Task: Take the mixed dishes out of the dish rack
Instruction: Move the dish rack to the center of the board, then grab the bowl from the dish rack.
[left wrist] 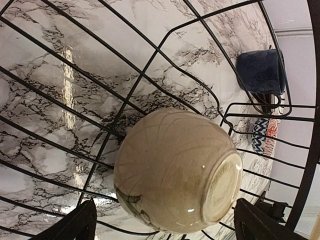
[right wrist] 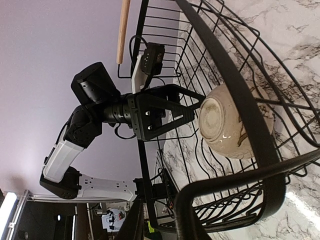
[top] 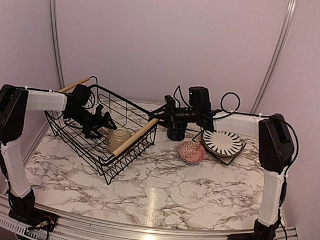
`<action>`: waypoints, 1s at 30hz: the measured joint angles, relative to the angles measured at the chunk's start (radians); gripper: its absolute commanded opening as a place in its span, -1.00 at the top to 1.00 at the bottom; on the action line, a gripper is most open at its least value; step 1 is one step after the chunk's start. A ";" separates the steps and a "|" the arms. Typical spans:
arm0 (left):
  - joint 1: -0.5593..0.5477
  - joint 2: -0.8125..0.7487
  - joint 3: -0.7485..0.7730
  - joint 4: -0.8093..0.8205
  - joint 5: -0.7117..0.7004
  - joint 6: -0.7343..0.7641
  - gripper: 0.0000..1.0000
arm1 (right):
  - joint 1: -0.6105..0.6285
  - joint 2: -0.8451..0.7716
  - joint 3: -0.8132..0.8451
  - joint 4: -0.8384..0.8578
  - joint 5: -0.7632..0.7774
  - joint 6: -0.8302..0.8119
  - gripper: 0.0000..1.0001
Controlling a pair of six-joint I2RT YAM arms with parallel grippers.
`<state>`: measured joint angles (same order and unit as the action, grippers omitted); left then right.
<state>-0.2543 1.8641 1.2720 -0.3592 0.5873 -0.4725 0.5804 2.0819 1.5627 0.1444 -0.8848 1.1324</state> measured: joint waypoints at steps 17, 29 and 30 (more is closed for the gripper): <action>-0.020 0.139 0.106 -0.093 0.121 0.080 -0.98 | -0.029 0.000 -0.004 -0.021 -0.043 -0.029 1.00; -0.018 0.188 0.122 -0.045 0.179 0.076 -0.95 | -0.029 0.000 -0.011 -0.007 -0.042 -0.029 1.00; -0.018 0.191 0.123 -0.042 0.187 0.072 -0.93 | -0.029 0.000 -0.011 -0.006 -0.042 -0.029 1.00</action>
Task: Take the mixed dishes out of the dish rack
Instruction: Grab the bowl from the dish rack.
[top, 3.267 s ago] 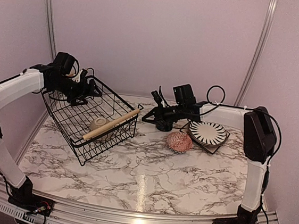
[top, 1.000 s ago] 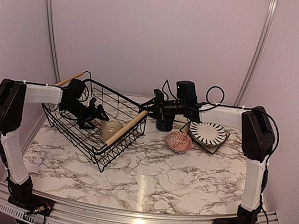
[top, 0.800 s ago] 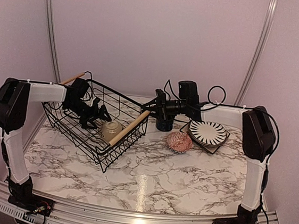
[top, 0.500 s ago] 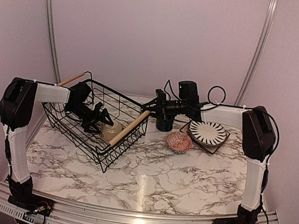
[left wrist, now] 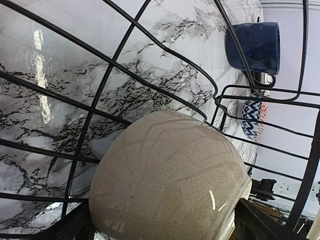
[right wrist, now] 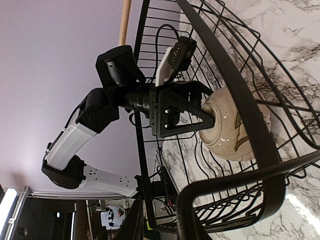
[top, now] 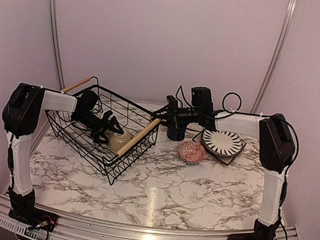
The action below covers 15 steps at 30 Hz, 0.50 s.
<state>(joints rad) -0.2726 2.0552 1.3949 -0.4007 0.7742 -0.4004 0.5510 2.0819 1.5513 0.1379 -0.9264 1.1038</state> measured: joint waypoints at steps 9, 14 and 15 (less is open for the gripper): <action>0.014 -0.014 -0.081 0.148 0.077 -0.144 -0.75 | 0.000 0.000 -0.001 0.001 -0.001 -0.001 1.00; 0.014 -0.037 -0.139 0.248 0.095 -0.237 -0.88 | 0.000 -0.001 -0.001 0.001 -0.001 -0.002 1.00; 0.014 -0.041 -0.148 0.269 0.100 -0.256 -0.92 | 0.000 -0.001 -0.001 0.001 -0.001 -0.002 1.00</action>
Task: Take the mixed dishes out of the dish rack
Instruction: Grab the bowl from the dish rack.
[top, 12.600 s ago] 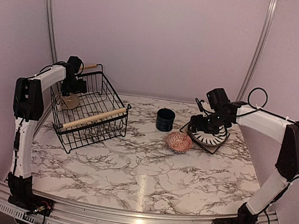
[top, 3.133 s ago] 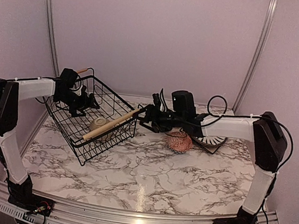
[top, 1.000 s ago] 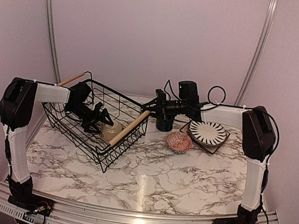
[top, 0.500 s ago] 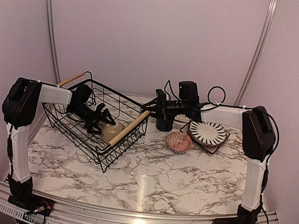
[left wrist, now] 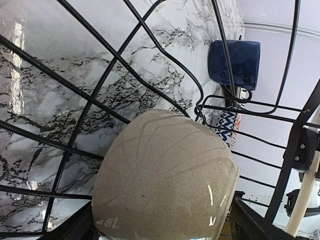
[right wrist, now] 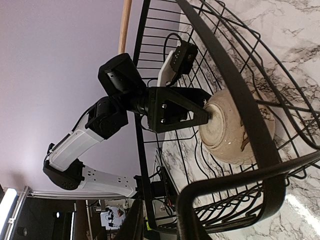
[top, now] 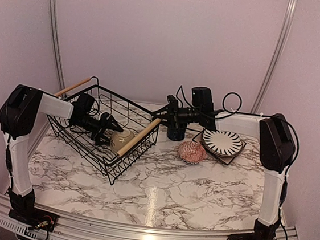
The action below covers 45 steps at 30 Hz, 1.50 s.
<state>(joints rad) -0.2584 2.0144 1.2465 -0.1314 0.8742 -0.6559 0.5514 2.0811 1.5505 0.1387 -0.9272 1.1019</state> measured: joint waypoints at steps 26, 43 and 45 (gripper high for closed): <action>-0.005 -0.046 -0.190 0.573 0.063 -0.404 -0.41 | 0.000 -0.005 -0.002 -0.006 0.002 -0.015 1.00; -0.032 -0.012 -0.209 0.750 0.110 -0.531 -0.23 | 0.001 -0.014 -0.002 -0.034 0.013 -0.030 1.00; -0.038 -0.012 -0.209 0.782 0.114 -0.551 -0.18 | 0.001 -0.017 -0.002 -0.037 0.015 -0.034 1.00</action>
<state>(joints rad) -0.2962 2.0026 1.0378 0.6510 0.9882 -1.2072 0.5526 2.0644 1.5490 0.1013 -0.9119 1.0683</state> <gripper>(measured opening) 0.618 0.180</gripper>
